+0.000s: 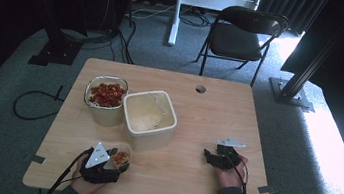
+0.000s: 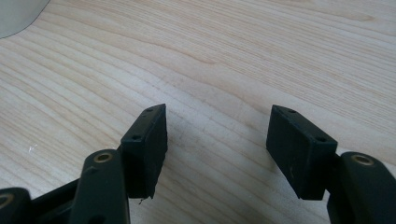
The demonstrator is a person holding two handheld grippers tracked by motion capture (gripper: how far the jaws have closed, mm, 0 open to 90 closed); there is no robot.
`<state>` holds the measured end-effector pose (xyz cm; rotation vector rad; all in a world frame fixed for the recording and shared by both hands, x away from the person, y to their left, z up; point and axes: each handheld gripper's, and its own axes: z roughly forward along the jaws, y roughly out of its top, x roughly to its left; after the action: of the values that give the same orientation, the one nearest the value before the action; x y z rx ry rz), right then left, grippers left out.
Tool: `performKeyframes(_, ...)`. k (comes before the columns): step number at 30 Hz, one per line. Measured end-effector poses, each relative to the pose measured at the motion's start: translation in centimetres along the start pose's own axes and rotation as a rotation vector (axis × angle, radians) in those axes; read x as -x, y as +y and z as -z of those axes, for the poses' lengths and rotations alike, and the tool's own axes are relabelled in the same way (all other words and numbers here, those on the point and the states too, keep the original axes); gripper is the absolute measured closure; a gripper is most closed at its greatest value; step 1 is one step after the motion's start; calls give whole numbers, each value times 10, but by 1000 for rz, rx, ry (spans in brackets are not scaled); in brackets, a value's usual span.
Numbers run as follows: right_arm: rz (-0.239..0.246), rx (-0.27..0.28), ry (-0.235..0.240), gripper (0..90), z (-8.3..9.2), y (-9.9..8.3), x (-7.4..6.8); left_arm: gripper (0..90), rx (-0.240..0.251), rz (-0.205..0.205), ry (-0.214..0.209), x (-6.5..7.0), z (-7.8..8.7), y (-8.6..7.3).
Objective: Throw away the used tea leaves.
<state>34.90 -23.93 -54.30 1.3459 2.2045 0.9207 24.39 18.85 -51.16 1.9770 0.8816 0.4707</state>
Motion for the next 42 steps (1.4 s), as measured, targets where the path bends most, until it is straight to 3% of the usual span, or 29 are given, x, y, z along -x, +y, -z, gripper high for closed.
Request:
performKeyframes(4, 1, 0, 0, 376, 0, 0, 0, 308, 11, -13, 21, 0, 0, 1)
performKeyframes(7, 0, 1, 0, 376, 0, 0, 0, 322, 31, 0, 28, -4, 3, 4)
performKeyframes(14, 1, 3, 2, 376, 0, 0, 0, 339, 70, 10, 99, -19, 16, 14)
performKeyframes(26, 3, 8, 5, 374, 0, -1, 1, 351, 123, 44, 263, -65, 46, 37)
performKeyframes(34, 6, 11, 9, 374, 0, -1, 1, 352, 123, 73, 338, -99, 58, 47)
performKeyframes(42, 9, 18, 13, 372, 0, -2, 2, 352, 128, 91, 382, -121, 65, 51)
